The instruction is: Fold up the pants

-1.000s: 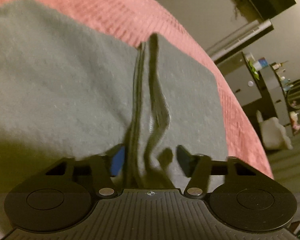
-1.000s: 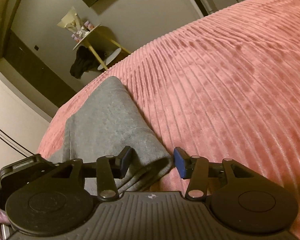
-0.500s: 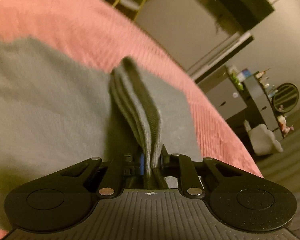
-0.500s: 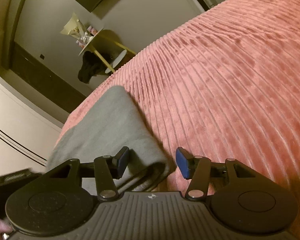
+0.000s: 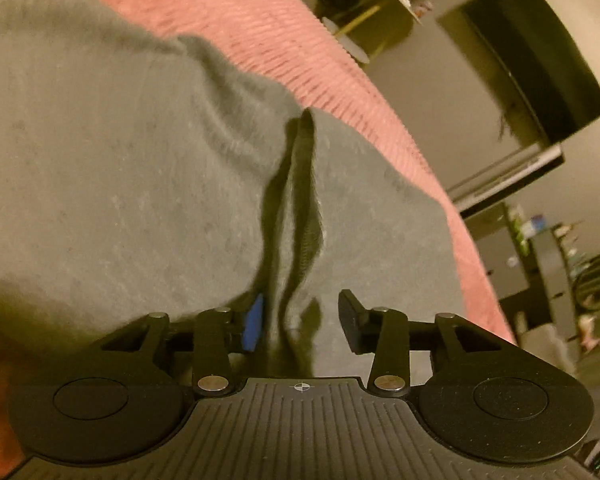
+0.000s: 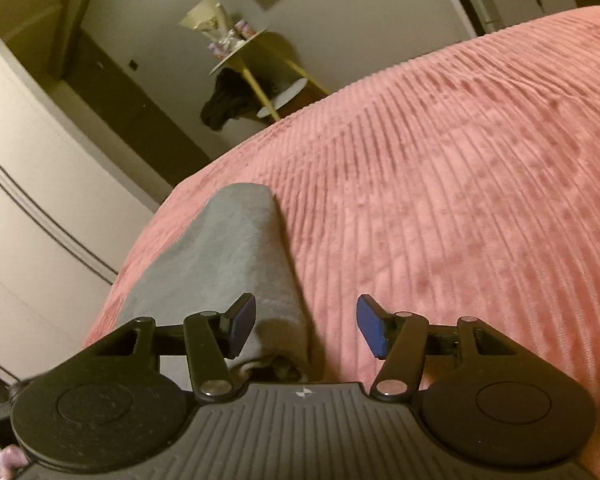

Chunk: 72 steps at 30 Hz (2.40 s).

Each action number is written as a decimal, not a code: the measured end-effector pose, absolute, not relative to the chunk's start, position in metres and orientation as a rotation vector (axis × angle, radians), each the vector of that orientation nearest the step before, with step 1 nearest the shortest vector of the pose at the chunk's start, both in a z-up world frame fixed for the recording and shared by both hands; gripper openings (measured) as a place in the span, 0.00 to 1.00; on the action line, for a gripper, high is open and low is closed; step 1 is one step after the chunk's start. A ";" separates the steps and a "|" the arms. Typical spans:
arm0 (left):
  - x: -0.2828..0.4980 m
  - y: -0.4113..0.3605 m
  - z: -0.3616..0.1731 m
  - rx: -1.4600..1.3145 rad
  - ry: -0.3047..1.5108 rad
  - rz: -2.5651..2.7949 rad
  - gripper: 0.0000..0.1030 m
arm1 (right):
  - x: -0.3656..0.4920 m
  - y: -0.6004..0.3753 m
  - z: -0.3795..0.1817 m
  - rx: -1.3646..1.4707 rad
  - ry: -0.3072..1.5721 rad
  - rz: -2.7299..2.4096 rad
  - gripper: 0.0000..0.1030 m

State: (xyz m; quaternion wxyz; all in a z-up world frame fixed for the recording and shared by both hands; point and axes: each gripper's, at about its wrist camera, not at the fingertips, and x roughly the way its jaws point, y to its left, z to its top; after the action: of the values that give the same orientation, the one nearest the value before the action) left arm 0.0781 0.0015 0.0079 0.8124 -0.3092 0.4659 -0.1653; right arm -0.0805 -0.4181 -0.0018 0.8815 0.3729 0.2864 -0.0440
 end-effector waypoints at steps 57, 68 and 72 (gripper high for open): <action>0.086 -0.007 -0.017 -0.734 0.949 -0.345 0.18 | -0.089 -0.369 0.025 0.714 0.602 0.067 0.34; 0.050 0.015 0.031 -0.668 0.648 -0.314 0.16 | -0.090 -0.400 0.008 1.000 0.567 0.080 0.25; 0.046 0.017 0.035 -0.579 0.704 -0.219 0.22 | -0.084 -0.395 0.009 0.949 0.582 0.076 0.25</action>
State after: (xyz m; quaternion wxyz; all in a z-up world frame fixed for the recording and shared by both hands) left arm 0.0455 0.0168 0.0347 0.8922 -0.2792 0.3391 -0.1056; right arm -0.0843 -0.3954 0.0090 0.8484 0.4502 0.2760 0.0362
